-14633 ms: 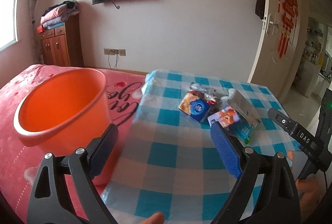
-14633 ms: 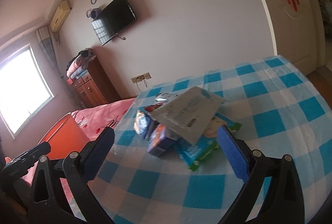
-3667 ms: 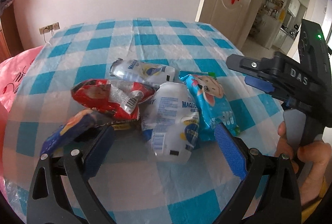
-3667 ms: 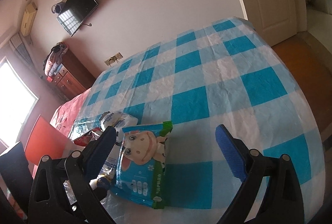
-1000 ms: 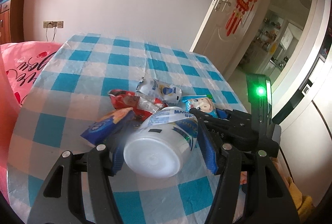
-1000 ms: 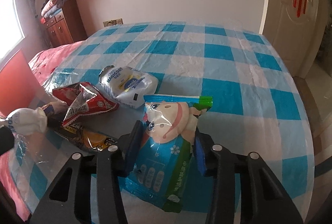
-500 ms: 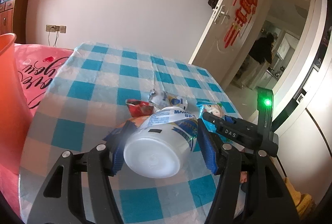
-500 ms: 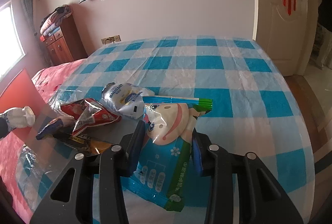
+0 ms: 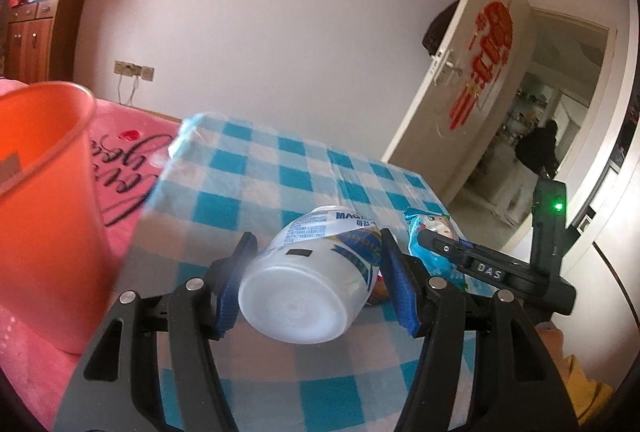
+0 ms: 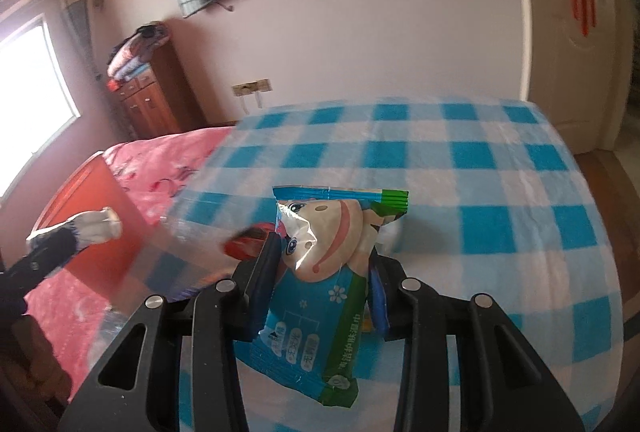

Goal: Collect trash
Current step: 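Carry the bottle and blue pack over the orange bucket, then open both tools to drop the items into the orange bucket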

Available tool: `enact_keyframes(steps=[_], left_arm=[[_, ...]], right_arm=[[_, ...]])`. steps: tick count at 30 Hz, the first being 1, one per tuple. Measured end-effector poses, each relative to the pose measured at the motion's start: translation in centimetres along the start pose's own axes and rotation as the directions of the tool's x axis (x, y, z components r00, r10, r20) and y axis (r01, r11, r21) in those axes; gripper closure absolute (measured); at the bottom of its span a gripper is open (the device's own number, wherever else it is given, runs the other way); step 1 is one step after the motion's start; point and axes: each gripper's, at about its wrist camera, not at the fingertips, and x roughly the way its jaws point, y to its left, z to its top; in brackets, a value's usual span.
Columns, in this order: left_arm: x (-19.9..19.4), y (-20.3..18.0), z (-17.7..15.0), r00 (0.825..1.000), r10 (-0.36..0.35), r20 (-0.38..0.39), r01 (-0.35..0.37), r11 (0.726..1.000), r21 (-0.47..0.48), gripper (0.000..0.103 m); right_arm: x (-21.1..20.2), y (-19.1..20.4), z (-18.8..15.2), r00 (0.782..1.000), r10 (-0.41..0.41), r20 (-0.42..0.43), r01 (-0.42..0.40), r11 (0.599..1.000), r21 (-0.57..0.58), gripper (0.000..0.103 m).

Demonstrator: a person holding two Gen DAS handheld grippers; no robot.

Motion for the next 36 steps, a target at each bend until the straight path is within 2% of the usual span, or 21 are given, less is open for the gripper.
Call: enact_keyframes(steps=[4, 9, 13, 17, 25, 30, 36], left_arm=[[-2.0, 1.6, 1.2, 0.998, 0.036, 0.050, -0.036, 0.999, -0.013, 0.041], [-4.3, 3.6, 2.7, 0.989, 0.103, 0.104, -0.100, 0.994, -0.035, 0.041], [-6.3, 5.6, 3.8, 0.974, 0.172, 0.147, -0.164, 0.984, -0.065, 0.041], [-8.5, 8.1, 5.0, 0.949, 0.254, 0.188, -0.238, 0.966, -0.105, 0.041], [-11.1, 12.7, 6.4, 0.894, 0.389, 0.223, -0.353, 0.918, -0.183, 0.041], [-11.1, 15.1, 6.6, 0.877, 0.432, 0.210, -0.386, 0.894, -0.226, 0.041], [-10.2, 17.3, 6.4, 0.869, 0.460, 0.180, -0.407, 0.874, -0.266, 0.041]], right_arm=[[0.3, 3.6, 1.4, 0.996, 0.086, -0.019, -0.087, 0.996, -0.028, 0.062], [1.0, 8.7, 3.2, 0.980, 0.197, -0.040, -0.199, 0.977, -0.074, 0.062], [1.7, 13.0, 4.9, 0.960, 0.274, -0.053, -0.279, 0.953, -0.120, 0.062], [2.6, 17.4, 6.7, 0.937, 0.342, -0.065, -0.348, 0.923, -0.164, 0.062], [4.7, 25.4, 8.6, 0.903, 0.419, -0.097, -0.429, 0.864, -0.263, 0.062], [6.7, 29.1, 9.1, 0.889, 0.440, -0.125, -0.457, 0.837, -0.302, 0.062], [8.9, 31.4, 9.4, 0.878, 0.458, -0.136, -0.477, 0.819, -0.320, 0.063]])
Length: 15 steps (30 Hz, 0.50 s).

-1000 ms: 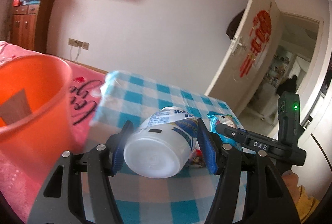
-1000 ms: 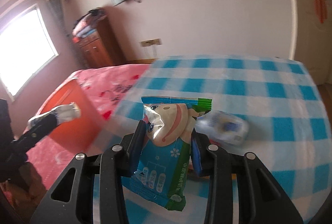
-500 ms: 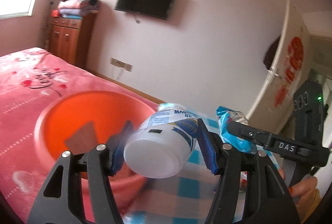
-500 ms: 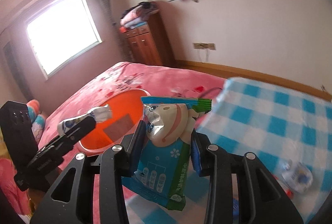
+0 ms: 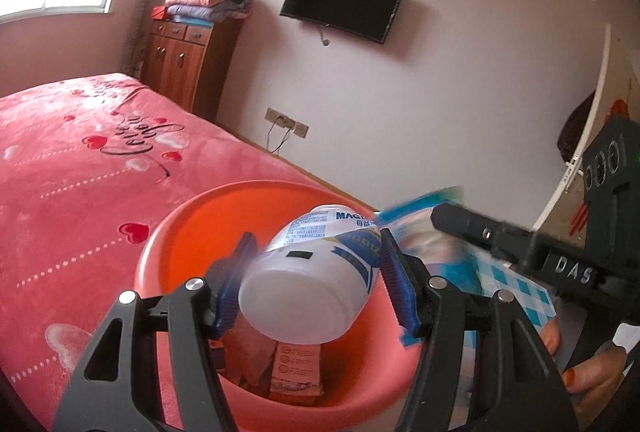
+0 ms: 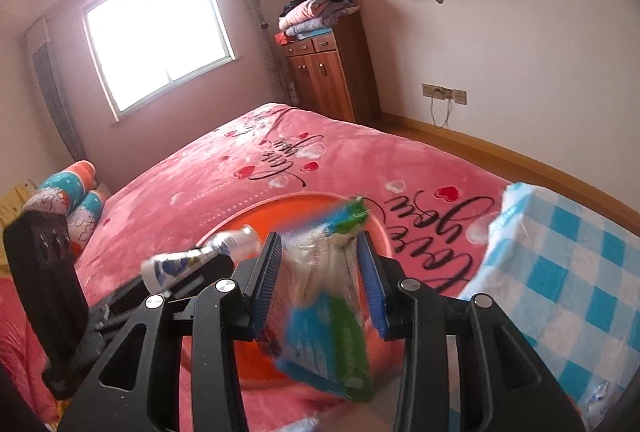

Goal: Collect trash
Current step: 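Open both tools to drop the items into the orange bucket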

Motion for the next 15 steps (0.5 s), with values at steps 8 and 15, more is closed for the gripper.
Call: enact_keyframes(steps=[8, 15], left_arm=[[0.9, 1.3, -0.6, 0.999, 0.047, -0.013, -0.048, 0.998, -0.043, 0.024], [0.4, 0.7, -1.0, 0.999, 0.053, -0.005, -0.053, 0.998, -0.024, 0.013]], right_arm=[[-0.4, -1.0, -0.6, 1.000, -0.012, 0.026, 0.011, 0.999, 0.037, 0.038], [-4.0, -3.3, -2.5, 0.990, -0.113, 0.087, 0.104, 0.989, 0.101, 0.012]])
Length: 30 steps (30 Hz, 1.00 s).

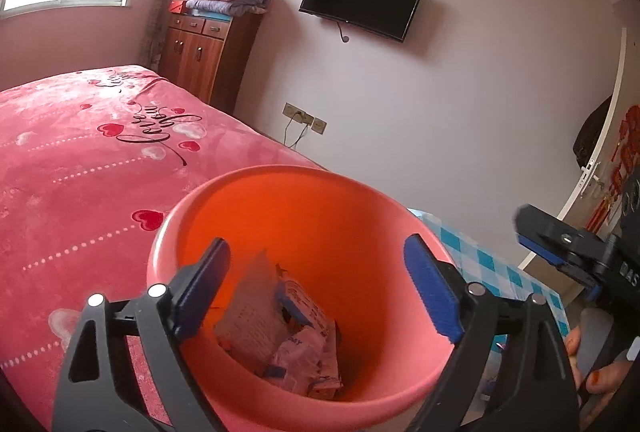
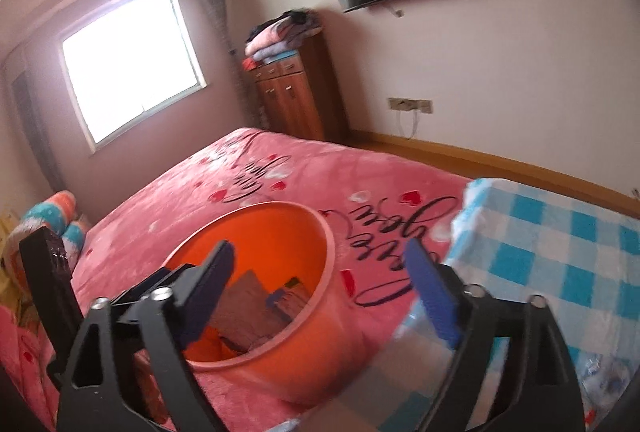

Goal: Collect trash
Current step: 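Open both tools to drop the items into the orange bucket, then move both open tools back toward the remaining trash on the table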

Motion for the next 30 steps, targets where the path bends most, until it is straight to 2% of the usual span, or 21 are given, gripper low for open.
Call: enact_keyframes(steps=[9, 15, 19, 24, 26, 30], left_arm=[[-1.5, -2.3, -1.3, 0.997, -0.062, 0.039, 0.061, 0.998, 0.035, 0.011], [-2.6, -4.9, -2.6, 0.988, -0.096, 0.119, 0.085, 0.992, 0.092, 0.011], [-3.6, -6.9, -3.4, 0.973, -0.138, 0.183, 0.112, 0.983, 0.145, 0.011], [-4.0, -9.0, -4.5, 0.968, -0.190, 0.166, 0.156, 0.968, 0.199, 0.011], [-4.1, -9.8, -5.0, 0.966, -0.213, 0.149, 0.179, 0.961, 0.212, 0.011], [-3.8, -11.3, -5.8, 0.976, -0.206, 0.069, 0.183, 0.952, 0.247, 0.011]], right_arm=[[-4.0, -2.6, -3.5, 0.994, -0.109, 0.023, 0.109, 0.994, 0.021, 0.012], [-6.3, -4.0, -5.7, 0.987, -0.154, 0.039, 0.152, 0.988, 0.032, 0.012], [-7.9, -5.5, -6.9, 0.979, -0.193, 0.066, 0.190, 0.980, 0.056, 0.012], [-10.3, -7.8, -8.4, 0.968, -0.228, 0.103, 0.217, 0.970, 0.109, 0.012], [-11.5, -8.7, -9.0, 0.963, -0.237, 0.127, 0.220, 0.967, 0.131, 0.008], [-13.7, -10.0, -10.2, 0.950, -0.266, 0.164, 0.242, 0.958, 0.153, 0.006]])
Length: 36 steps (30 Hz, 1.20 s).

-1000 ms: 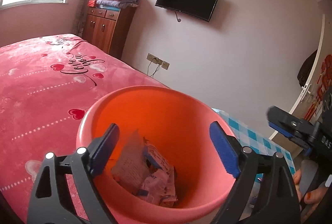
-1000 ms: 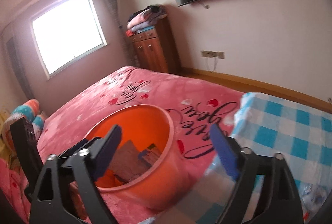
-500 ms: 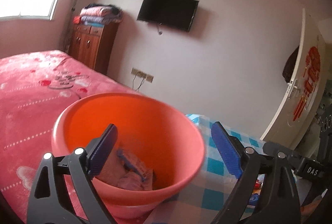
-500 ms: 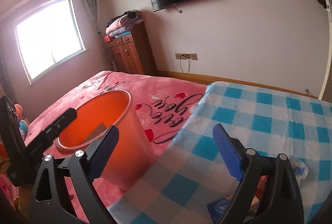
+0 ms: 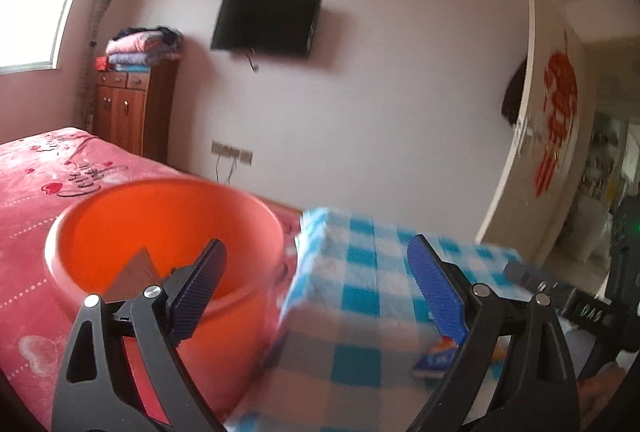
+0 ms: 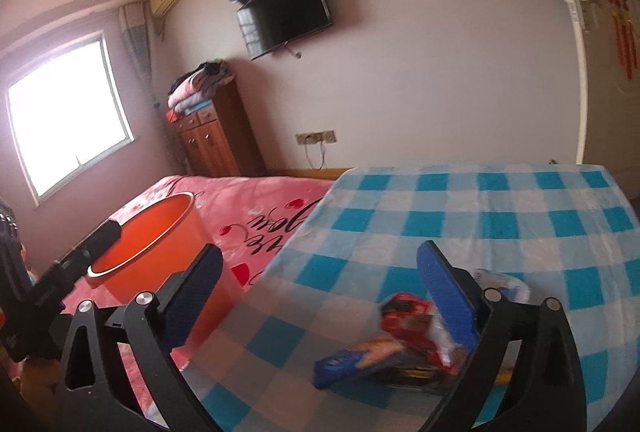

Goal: Collect trash
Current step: 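Move both open tools back toward the remaining trash on the table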

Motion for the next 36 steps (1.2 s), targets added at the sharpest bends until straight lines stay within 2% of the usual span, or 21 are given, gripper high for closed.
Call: enact_keyframes(steps=[4, 6, 9, 20, 24, 30, 36], left_arm=[[1.2, -2.1, -1.3, 0.994, -0.020, -0.110, 0.027, 0.998, 0.058, 0.011], [1.4, -2.9, -2.1, 0.990, -0.029, -0.141, 0.039, 0.997, 0.071, 0.011], [1.5, -3.7, -2.9, 0.986, -0.061, -0.156, 0.074, 0.994, 0.080, 0.011], [1.8, -8.4, -5.5, 0.971, -0.105, -0.216, 0.140, 0.979, 0.150, 0.011], [2.1, -10.1, -6.4, 0.959, -0.129, -0.251, 0.174, 0.971, 0.167, 0.011], [3.3, -12.6, -7.9, 0.930, -0.158, -0.331, 0.223, 0.960, 0.169, 0.011], [4.8, -14.2, -9.2, 0.914, -0.142, -0.381, 0.231, 0.953, 0.198, 0.011]], right_arm=[[-1.6, -1.8, -0.6, 1.000, -0.025, 0.009, 0.025, 0.999, 0.023, 0.006], [-2.6, -2.9, -0.8, 0.999, -0.048, 0.025, 0.047, 0.998, 0.043, 0.005], [-3.5, -4.3, -1.2, 0.997, -0.071, 0.023, 0.069, 0.995, 0.072, 0.005], [-5.6, -9.6, -3.8, 0.988, -0.150, -0.025, 0.152, 0.977, 0.150, 0.005], [-6.1, -11.2, -4.7, 0.981, -0.192, -0.040, 0.196, 0.968, 0.154, 0.005], [-6.2, -13.3, -5.6, 0.970, -0.234, -0.062, 0.241, 0.960, 0.141, 0.006], [-6.6, -14.6, -5.8, 0.975, -0.213, -0.068, 0.222, 0.961, 0.163, 0.006]])
